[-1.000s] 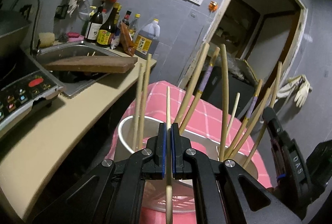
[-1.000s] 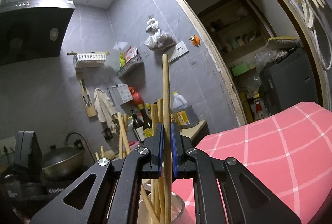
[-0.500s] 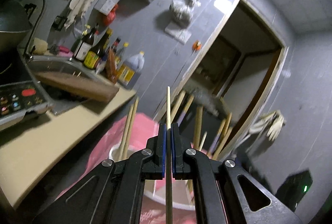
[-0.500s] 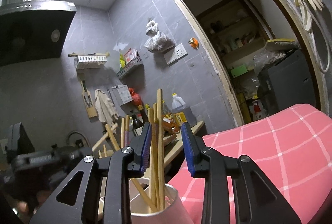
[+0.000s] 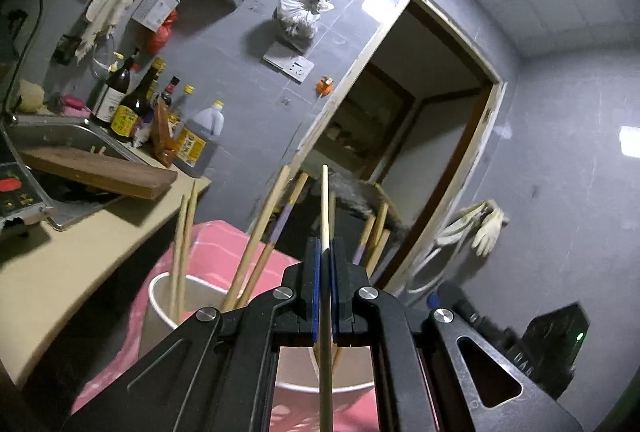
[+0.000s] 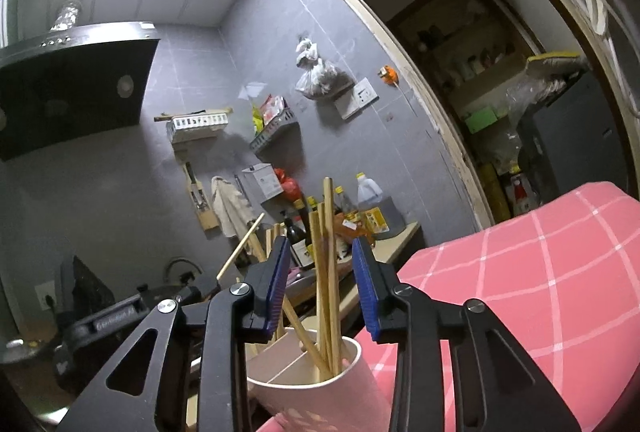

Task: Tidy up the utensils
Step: 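Open the right gripper to release its chopstick and pull back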

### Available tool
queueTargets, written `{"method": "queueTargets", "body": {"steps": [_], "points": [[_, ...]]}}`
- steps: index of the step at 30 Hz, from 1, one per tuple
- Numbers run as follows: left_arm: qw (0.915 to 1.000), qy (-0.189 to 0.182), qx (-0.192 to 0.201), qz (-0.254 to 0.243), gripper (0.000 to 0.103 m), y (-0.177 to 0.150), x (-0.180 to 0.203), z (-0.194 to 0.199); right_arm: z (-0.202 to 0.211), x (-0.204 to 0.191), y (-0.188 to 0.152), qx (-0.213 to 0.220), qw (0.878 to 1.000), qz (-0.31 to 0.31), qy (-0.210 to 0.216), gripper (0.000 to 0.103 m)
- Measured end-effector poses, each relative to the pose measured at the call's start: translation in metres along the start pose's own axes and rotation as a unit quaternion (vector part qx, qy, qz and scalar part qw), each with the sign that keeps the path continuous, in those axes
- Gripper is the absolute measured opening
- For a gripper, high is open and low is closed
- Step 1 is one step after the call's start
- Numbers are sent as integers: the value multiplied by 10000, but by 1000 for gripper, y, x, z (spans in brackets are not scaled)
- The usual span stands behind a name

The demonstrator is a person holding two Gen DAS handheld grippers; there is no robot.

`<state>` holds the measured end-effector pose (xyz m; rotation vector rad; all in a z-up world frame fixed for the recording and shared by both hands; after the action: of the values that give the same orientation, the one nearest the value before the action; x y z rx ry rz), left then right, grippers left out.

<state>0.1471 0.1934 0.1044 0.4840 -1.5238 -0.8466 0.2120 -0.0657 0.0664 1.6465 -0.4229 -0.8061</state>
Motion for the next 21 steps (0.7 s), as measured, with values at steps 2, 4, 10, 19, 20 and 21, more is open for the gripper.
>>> {"method": "queueTargets", "body": {"steps": [2, 4, 10, 19, 20, 21], "points": [[10000, 85, -2, -20, 3, -7, 2, 0, 1, 2, 0, -17, 10000, -22, -73, 30], [9998, 193, 46, -30, 3, -10, 2, 4, 4, 4, 1, -21, 9999, -31, -163, 30], [9988, 328, -303, -220, 3, -41, 10, 39, 15, 16, 2, -118, 9989, -64, -444, 32], [9850, 1098, -1325, -126, 3, -95, -4, 56, 23, 17, -5, -370, 9981, -22, -495, 42], [9826, 1173, -1434, -106, 3, -100, -4, 56, 24, 16, -5, -374, 9981, -4, -488, 42], [9811, 1201, -1515, -100, 3, -104, -6, 57, 25, 15, -5, -374, 9982, 19, -478, 42]]}}
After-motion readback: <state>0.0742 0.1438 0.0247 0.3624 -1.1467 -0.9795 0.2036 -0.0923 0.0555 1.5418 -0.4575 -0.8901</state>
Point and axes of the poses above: each gripper's, at about its wrist camera, not at the fingertips, and z roughly against the way its jaws point, x to its right, y to its top, the point moved 1 cm from there along -z, roughly the way its jaws point, and after that the axes turned 10 degrees about z, right-handed, at the moved point
